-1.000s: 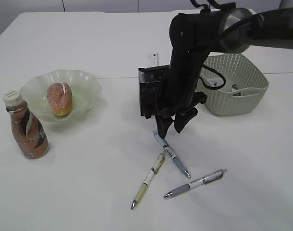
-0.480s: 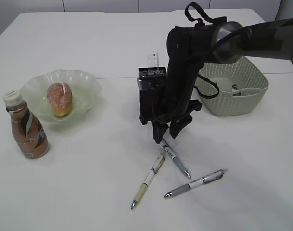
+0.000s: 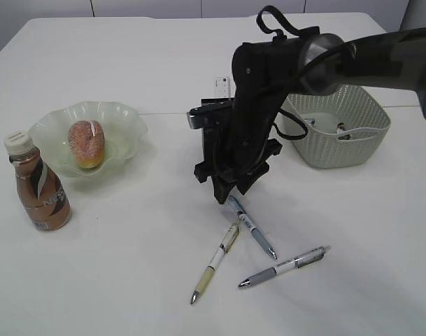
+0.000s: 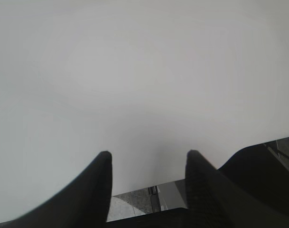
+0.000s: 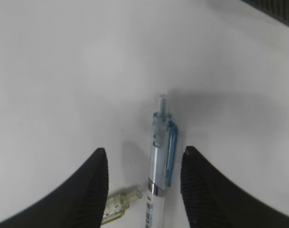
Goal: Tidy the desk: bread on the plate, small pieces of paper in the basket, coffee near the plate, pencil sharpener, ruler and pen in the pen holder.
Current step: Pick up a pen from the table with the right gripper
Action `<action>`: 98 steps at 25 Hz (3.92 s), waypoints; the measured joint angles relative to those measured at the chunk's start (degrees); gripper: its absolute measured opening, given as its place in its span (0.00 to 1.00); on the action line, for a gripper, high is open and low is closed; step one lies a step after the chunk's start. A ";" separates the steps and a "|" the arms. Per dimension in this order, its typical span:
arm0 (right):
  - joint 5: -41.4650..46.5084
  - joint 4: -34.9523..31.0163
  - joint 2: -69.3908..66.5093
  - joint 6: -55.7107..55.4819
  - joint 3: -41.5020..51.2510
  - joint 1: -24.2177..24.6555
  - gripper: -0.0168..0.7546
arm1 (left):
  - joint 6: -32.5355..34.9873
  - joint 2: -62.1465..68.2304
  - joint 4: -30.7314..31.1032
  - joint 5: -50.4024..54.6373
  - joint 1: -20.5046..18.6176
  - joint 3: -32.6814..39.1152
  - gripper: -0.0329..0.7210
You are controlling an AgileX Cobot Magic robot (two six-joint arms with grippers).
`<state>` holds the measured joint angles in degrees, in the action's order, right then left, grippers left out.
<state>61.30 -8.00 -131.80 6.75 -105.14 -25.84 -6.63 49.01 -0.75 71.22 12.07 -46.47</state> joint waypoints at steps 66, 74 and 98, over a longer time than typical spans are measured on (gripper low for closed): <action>5.40 2.97 -3.37 0.02 -0.22 0.00 0.16 | 0.00 0.00 0.00 0.00 0.00 0.00 0.51; 7.40 2.97 -3.50 -0.50 -0.46 0.00 0.16 | 0.00 0.00 0.00 0.00 0.00 0.00 0.51; 8.44 3.07 3.78 -5.77 -0.81 0.00 0.16 | 0.00 0.00 0.00 0.00 0.00 0.00 0.51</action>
<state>69.74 -4.93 -128.02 0.98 -105.95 -25.84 -6.63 49.01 -0.75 71.22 12.07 -46.47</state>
